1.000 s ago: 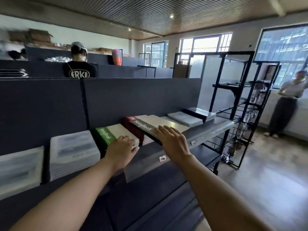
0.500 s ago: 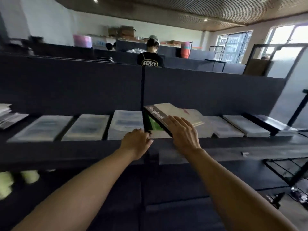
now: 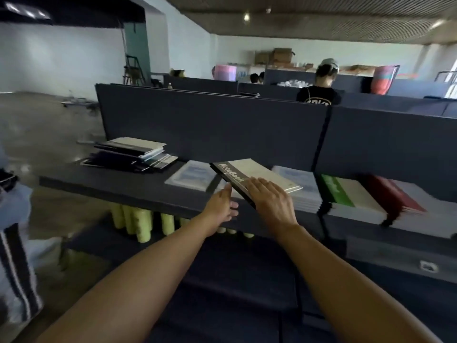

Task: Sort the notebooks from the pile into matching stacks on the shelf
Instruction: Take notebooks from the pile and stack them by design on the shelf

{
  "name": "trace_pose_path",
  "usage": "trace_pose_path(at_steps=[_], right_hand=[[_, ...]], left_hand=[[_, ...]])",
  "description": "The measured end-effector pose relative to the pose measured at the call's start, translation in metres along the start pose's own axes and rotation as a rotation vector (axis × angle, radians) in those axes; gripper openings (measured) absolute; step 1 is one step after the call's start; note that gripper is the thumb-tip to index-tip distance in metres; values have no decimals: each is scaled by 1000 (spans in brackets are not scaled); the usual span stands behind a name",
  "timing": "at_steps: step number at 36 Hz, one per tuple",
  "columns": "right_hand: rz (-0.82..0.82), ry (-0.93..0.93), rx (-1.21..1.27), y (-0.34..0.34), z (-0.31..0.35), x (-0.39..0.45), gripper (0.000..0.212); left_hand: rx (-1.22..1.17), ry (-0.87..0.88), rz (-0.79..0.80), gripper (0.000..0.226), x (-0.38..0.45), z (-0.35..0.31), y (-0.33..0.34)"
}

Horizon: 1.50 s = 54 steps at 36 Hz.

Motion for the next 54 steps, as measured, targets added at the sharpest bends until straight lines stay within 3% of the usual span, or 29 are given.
trace_pose_path(at_steps=[6,11,13,17,21,25,30,34,37,43,47,50,54], right_hand=[[25,23,39,40,80,31,62],[144,60,121,66,140,50,65],[218,64,200,71,157,56,60],[367,75,291,79,171,64,59],[309,49,270,88,164,68,64],[162,285,191,103,143,75,69],[373,734,129,127,123,79,52],[426,1143,467,150,119,77,59],[358,1363,681,158,122,80,43],[276,1493,669,173,129,89,17],[272,1502,629,179,140,94,4],[270,1533,605,182,143,93,21],[247,1547,556,178,148,92,14]], left_hand=[[-334,-220,17,54,26,4,-77],[-527,-345,0,34,52,8,-127],[-523,-356,-24,23,63,11,-142],[-403,-345,-69,23,83,16,-167],[-368,-330,-89,19,99,17,-181],[-369,-332,-97,17,110,18,-183],[-299,-321,-89,10,122,21,-183],[-267,-312,-75,24,131,26,-186],[-235,-294,-62,24,139,28,-190],[-113,-128,-73,43,165,28,-200],[24,-92,58,58,182,25,-205],[77,-59,161,47,190,23,-204],[140,51,205,42,198,27,-202]])
Point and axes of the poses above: each hand's wrist, its own x-axis towards the middle knuckle, its own y-axis out of the palm, z = x × y, the point moved 1 cm from there along x, towards the middle knuckle, and after that the axes turned 12 degrees about -z, right-handed, at the moved point
